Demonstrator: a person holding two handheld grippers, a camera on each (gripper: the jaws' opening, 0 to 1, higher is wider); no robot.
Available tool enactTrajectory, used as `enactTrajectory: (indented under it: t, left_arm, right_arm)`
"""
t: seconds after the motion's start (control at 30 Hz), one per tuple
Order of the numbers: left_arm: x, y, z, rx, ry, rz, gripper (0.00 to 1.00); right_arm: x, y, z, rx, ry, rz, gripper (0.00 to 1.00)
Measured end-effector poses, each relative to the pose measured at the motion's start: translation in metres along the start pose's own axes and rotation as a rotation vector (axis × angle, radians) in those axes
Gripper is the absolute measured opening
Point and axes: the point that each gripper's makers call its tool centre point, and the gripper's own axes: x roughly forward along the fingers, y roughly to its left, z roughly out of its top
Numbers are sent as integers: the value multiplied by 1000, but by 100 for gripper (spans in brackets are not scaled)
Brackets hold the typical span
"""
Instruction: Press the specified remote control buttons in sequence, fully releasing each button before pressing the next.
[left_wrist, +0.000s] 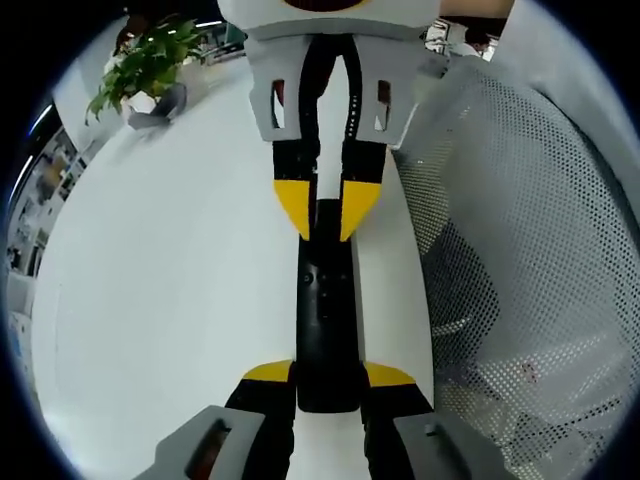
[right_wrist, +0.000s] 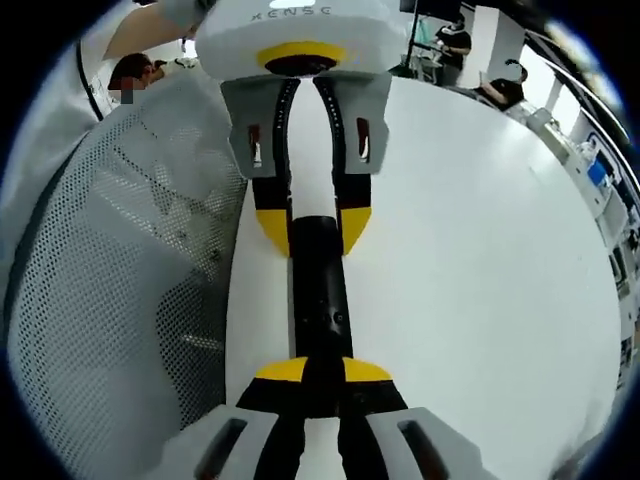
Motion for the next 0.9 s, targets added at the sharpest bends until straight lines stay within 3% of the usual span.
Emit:
enactTrajectory:
  t: [0.1,0.3,0.57,0.77,0.83,0.9]
  left_arm:
    - [0,0,0,4,11,4,24]
    - [0,0,1,12,11,-4,24]
    - [0,0,2,28,20,-5,24]
    - [0,0,1,22,-21,-9,24]
    - [0,0,2,19,-25,-6,24]
    - [0,-1,1,21,-21,-4,24]
  right_arm:
    - [1,0,0,-25,47,21,8]
    - [0,-2,-2,17,46,29,8]
    - [-1,-2,-2,40,-43,14,8]
    - [-3,-2,2,61,-222,14,8]
    - [-3,-2,2,82,-243,11,8]
    - [-2,-2,5,29,-267,-2,8]
